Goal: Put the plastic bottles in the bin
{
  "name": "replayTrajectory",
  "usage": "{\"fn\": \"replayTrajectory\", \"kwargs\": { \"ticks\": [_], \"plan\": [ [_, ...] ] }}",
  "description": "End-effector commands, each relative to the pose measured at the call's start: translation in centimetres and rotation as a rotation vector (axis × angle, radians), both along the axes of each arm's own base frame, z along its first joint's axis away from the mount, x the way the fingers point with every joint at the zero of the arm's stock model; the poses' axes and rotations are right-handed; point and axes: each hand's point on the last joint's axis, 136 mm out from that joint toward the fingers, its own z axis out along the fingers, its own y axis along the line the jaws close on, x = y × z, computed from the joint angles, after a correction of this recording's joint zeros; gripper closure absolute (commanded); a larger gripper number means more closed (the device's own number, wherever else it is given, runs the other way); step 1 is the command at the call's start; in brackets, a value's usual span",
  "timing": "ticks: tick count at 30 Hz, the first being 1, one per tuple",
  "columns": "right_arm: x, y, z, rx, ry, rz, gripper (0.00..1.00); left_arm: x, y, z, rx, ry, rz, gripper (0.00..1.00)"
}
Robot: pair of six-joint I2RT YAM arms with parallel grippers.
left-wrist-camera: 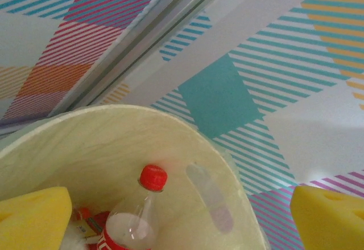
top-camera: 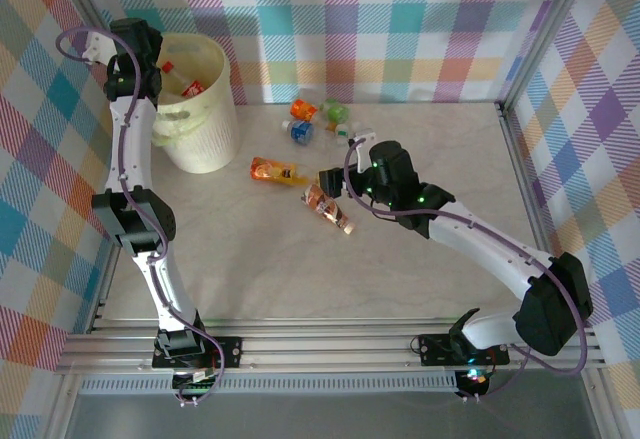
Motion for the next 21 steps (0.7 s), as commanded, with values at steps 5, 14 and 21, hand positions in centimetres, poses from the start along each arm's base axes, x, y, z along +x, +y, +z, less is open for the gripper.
{"fn": "replayTrajectory", "kwargs": {
  "ticks": [5, 14, 21],
  "plan": [
    [1.4, -1.3, 0.2, 0.041, -0.001, -0.135, 0.0, -1.8, -1.0, 4.2, 0.022, -0.052, -0.084, 0.0],
    [2.1, -2.4, -0.9, 0.064, 0.031, -0.183, 0.0, -3.2, -5.6, 4.7, 0.019, -0.104, -0.288, 0.0],
    [2.6, -3.1, -1.2, 0.137, 0.106, -0.172, 0.0, -4.2, -9.6, 6.6, 0.014, -0.201, -0.497, 0.0]
  ]
}}
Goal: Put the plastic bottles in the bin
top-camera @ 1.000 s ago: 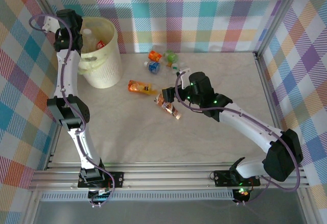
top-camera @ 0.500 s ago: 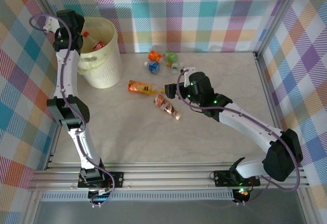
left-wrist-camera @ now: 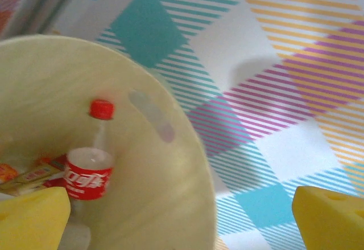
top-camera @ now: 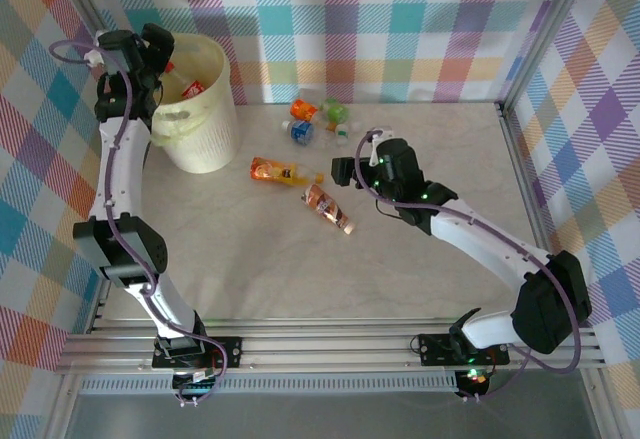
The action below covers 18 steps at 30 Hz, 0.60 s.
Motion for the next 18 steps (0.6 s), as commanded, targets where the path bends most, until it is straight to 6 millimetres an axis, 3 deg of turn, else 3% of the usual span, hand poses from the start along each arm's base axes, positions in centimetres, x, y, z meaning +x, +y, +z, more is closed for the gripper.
{"fn": "replayTrajectory", "kwargs": {
  "ticks": [1, 6, 12, 18],
  "plan": [
    [0.0, 0.1, -0.1, 0.058, 0.03, 0.017, 0.0, -0.6, -3.5, 3.1, -0.007, -0.104, -0.179, 0.0],
    [0.2, -0.9, 0.2, 0.061, 0.012, 0.02, 0.0, -2.1, -8.2, 3.3, -0.097, -0.167, -0.369, 0.0],
    [1.8, -3.5, -0.7, 0.002, 0.005, 0.0, 0.0, -5.9, -13.7, 2.6, -0.119, -0.196, -0.529, 0.0],
    [3.9, -6.2, -3.2, -0.28, -0.002, 0.076, 0.0, -10.4, -17.4, -0.6, -0.141, -0.146, -0.694, 0.0]
  ]
}}
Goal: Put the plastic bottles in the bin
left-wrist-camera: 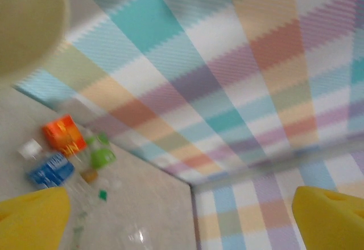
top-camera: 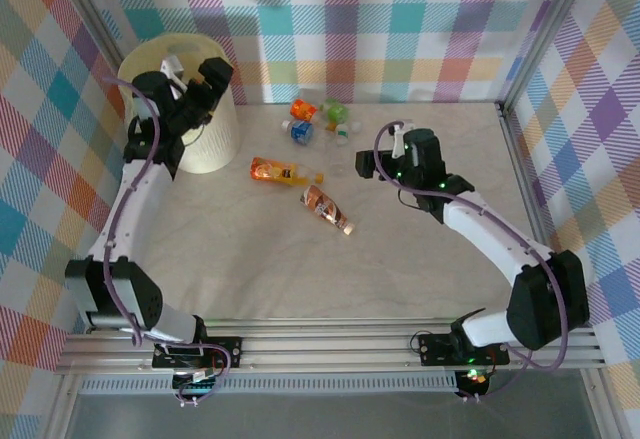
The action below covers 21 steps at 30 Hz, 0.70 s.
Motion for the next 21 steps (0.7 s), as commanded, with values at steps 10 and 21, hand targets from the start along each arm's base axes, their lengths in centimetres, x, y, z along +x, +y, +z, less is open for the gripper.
{"fn": "replayTrajectory", "kwargs": {
  "ticks": [10, 21],
  "plan": [
    [3.5, -4.6, -7.1, -0.31, 0.176, 0.138, 0.0, -10.5, -0.8, -2.9, 0.157, 0.025, -0.089, 0.0],
    [5.4, -8.5, -13.3, -0.564, 0.308, 0.287, 0.0, -15.3, 0.4, -8.9, 0.211, 0.194, -0.055, 0.0]
  ]
}}
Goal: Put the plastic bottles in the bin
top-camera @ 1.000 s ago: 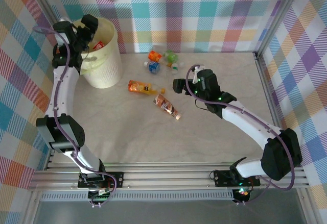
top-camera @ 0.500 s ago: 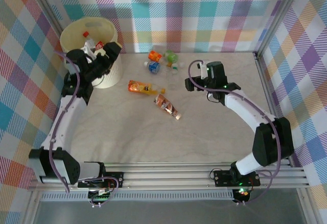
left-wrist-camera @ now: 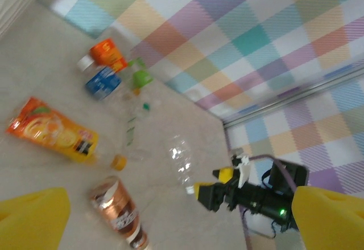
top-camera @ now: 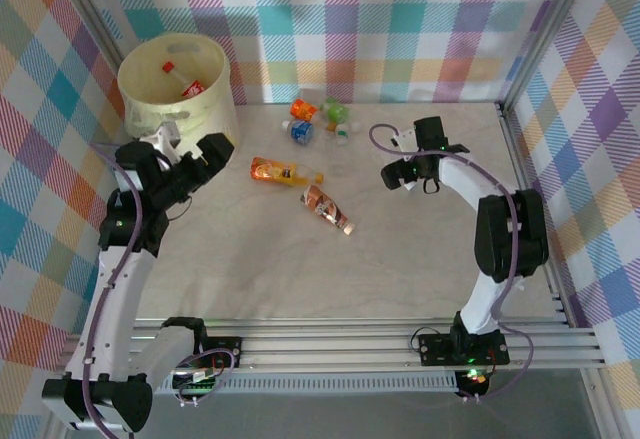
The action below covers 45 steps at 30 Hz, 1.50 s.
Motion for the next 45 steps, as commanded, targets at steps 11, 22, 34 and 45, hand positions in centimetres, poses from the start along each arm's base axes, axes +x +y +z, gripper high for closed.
{"fn": "replayTrajectory", "kwargs": {
  "ticks": [11, 22, 34, 45],
  "plan": [
    [3.9, 0.9, -3.7, -0.081, 0.115, 0.167, 0.14, -1.7, 1.0, -6.0, 0.0, 0.13, 0.074, 0.0],
    [3.9, 1.4, -6.3, -0.07, 0.177, 0.148, 0.28, -1.4, 1.4, -7.7, 0.0, 0.162, 0.098, 0.0],
    [3.8, 2.4, -4.5, -0.018, 0.067, 0.081, 0.69, -0.7, 0.8, -8.7, -0.054, 0.156, 0.086, 0.0],
    [1.5, 4.1, 1.5, 0.2, -0.043, 0.017, 0.67, -0.8, 0.6, -8.9, -0.063, 0.157, 0.076, 0.0]
  ]
}}
